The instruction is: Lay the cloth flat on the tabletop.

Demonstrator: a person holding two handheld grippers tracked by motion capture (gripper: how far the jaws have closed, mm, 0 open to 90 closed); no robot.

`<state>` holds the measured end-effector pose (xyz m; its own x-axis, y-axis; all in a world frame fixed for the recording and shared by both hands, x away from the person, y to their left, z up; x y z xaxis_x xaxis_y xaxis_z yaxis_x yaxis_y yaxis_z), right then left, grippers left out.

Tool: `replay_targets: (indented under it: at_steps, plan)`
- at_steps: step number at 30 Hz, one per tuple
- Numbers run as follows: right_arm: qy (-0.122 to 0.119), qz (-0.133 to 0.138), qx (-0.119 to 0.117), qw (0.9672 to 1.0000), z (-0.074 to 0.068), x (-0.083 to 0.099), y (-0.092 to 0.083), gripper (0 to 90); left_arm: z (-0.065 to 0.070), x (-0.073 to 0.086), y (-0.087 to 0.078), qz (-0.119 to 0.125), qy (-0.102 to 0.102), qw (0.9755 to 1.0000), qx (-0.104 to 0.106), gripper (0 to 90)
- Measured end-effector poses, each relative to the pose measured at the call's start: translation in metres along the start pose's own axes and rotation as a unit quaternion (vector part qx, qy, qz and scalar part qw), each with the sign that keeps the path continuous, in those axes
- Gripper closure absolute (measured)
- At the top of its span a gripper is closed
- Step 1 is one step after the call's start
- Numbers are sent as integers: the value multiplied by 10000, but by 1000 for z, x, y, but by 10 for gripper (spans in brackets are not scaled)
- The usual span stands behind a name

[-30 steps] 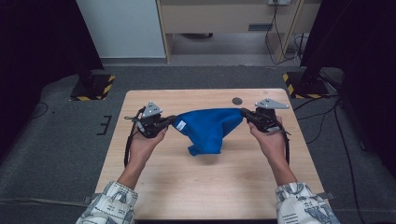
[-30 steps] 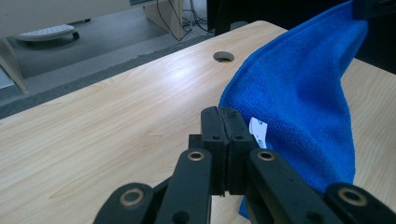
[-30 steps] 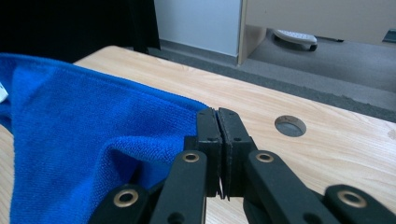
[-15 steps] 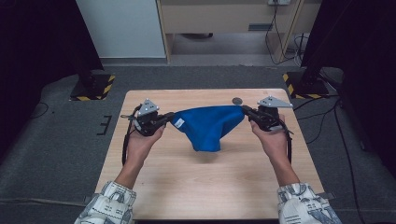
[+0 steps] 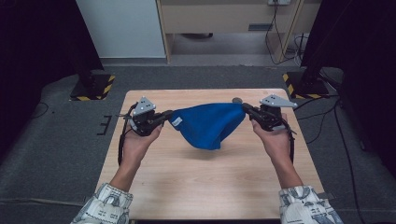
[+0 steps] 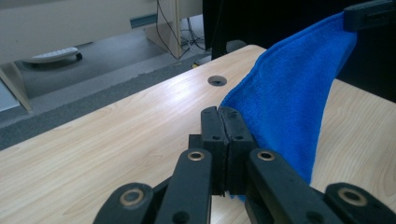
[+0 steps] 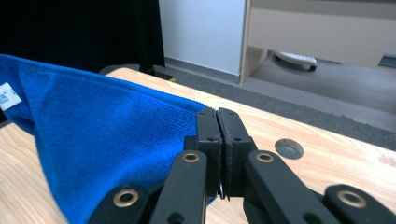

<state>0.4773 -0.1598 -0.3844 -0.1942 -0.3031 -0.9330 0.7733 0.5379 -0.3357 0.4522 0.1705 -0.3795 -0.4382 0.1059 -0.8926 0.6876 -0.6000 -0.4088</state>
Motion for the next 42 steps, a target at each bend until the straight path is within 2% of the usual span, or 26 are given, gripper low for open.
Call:
replay_targets:
  at_steps: [6, 14, 21, 25, 30, 34, 38, 42]
  plan:
    - [-57, 43, -7, 10000, -2, -6, -4, 884, 1, -5, -4, 60, 25, 10000, 13, 893]
    - [-19, 103, -25, 9999, -2, -9, -8, 884, 0, -6, -9, 117, 28, 9999, 27, 893]
    - [-56, 304, -41, 9995, -9, -21, -31, 883, 8, -14, -29, 277, 99, 9996, 47, 893]
    - [-140, 420, -27, 9990, -13, -30, -50, 883, 18, -22, -45, 348, 223, 9991, 99, 893]
    - [-163, 456, 11, 9988, -16, -37, -67, 883, 26, -28, -54, 350, 351, 9986, 159, 892]
    - [-209, 349, 52, 9992, -14, -36, -62, 882, 22, -30, -45, 214, 390, 9989, 116, 892]
    - [-177, 209, 88, 9996, -7, -29, -47, 882, 9, -28, -27, 73, 249, 9996, 66, 891]
    - [-112, 66, 140, 9998, 2, -19, -29, 882, -2, -25, -6, -82, 209, 9997, -22, 891]
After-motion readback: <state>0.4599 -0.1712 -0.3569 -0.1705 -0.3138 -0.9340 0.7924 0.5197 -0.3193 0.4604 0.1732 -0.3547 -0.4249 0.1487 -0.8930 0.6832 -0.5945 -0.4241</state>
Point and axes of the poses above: each handheld gripper's, and its own axes: y roughly forward along the jaws, x roughly out of its underside, z roughly to its right, the point moved 5 cm from there along y, roughly forward along the jaws, and after that the axes turned 11 degrees about -y, right-handed, at the moved point
